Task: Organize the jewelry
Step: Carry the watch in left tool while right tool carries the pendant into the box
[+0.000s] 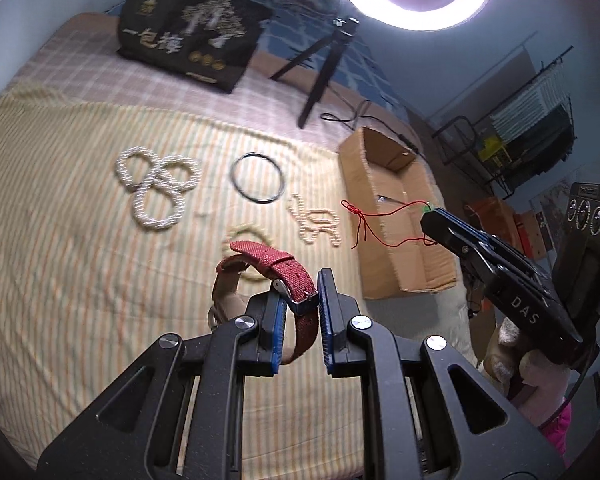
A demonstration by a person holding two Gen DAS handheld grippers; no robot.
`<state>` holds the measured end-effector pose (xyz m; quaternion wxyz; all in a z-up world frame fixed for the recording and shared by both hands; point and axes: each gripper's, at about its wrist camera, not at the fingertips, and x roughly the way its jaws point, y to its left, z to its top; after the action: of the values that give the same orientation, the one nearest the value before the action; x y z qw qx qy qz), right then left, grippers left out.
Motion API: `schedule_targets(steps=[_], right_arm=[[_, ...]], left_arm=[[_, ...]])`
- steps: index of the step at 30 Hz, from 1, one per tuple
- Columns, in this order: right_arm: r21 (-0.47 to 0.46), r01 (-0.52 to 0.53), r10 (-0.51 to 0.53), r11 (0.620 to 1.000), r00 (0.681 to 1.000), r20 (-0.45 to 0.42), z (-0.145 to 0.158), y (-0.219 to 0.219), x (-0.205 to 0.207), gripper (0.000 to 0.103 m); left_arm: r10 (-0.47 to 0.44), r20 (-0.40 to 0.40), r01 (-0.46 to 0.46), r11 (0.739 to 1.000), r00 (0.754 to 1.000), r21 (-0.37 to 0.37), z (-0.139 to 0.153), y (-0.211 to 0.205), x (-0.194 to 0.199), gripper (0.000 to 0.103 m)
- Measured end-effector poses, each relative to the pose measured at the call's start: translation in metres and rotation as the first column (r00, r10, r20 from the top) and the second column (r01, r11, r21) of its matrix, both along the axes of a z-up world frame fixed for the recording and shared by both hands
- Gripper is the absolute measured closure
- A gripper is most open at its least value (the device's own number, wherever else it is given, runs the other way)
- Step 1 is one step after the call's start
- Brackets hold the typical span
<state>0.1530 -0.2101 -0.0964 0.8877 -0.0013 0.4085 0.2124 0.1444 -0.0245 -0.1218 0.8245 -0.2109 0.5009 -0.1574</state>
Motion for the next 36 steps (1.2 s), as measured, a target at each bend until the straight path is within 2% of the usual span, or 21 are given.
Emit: schedule_targets(steps=[7,22,28,36], right_arm=[[0.003,0.090,-0.090,0.996,0.996,0.012,0.006,-0.044,0.001,0.089],[-0.027,0.246,-0.247,0.969,0.969,-0.012,-0.007,-0.130,-0.001,0.089],[-0.027,0.280,-0.281,0.959,0.959,-0.026,-0.011,-0.154,-0.003,0.088],[-0.026,0.279,-0.280,0.960,0.958,-0.054,-0.021,-0.160,0.002,0.088]], left_arm=[[-0.065,0.014,0.065,0.998,0.998,-0.005,0.003,-0.041,0.009,0.090],[-0.162,0.036,0.164,0.985,0.986,-0.046,0.008,-0.120,0.043,0.090],[-0.191,0.037,0.193,0.981,0.981,-0.037,0.005,-0.146,0.064,0.090],[-0.200,0.014,0.200,0.980,0.980,-0.022,-0.009,-0.167,0.085,0.090]])
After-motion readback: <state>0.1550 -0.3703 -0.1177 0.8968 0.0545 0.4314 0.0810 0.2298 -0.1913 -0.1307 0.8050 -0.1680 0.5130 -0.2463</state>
